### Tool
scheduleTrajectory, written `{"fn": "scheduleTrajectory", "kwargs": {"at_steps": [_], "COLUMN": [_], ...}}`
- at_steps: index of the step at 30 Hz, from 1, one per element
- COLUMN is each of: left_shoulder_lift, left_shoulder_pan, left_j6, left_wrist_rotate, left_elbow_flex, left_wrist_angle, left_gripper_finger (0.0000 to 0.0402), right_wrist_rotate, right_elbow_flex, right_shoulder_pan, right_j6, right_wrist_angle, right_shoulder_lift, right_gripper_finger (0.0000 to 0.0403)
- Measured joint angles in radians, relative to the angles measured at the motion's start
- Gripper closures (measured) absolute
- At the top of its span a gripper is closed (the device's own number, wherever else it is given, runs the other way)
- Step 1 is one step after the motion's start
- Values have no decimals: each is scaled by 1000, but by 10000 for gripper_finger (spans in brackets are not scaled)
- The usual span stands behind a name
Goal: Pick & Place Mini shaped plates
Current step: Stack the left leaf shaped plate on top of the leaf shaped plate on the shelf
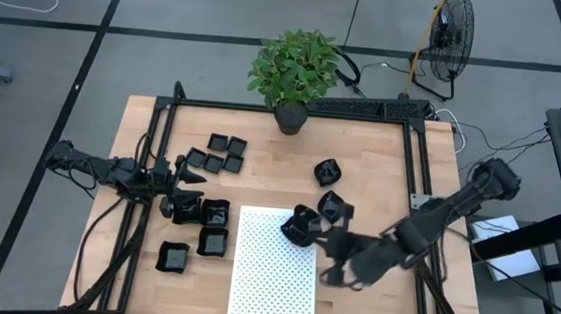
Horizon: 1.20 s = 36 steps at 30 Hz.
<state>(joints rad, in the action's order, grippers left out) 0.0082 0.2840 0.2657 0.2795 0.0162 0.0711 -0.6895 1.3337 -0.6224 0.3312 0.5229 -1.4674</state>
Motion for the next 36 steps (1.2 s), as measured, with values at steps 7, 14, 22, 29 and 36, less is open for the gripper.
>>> {"fn": "scheduleTrajectory", "kwargs": {"at_steps": [7, 14, 22, 29, 36], "left_shoulder_lift": [0, 0, 0, 0, 0], "left_shoulder_pan": [0, 0, 0, 0, 0], "left_j6": [0, 0, 0, 0, 0], "left_wrist_rotate": [0, 0, 0, 0, 0], "left_elbow_flex": [0, 0, 0, 0, 0], "left_wrist_angle": [0, 0, 0, 0, 0], "left_gripper_finger": [188, 188, 188, 188, 188], "right_wrist_rotate": [9, 18, 40, 64, 62], "right_elbow_flex": [208, 234, 234, 234, 234], "right_shoulder_pan": [6, 13, 51, 61, 63], "right_j6": [193, 342, 424, 442, 501], "right_wrist_angle": [240, 286, 276, 240, 225], "right_shoulder_lift": [-147, -185, -185, -185, -196], "right_gripper_finger": [403, 403, 403, 403, 403]}}
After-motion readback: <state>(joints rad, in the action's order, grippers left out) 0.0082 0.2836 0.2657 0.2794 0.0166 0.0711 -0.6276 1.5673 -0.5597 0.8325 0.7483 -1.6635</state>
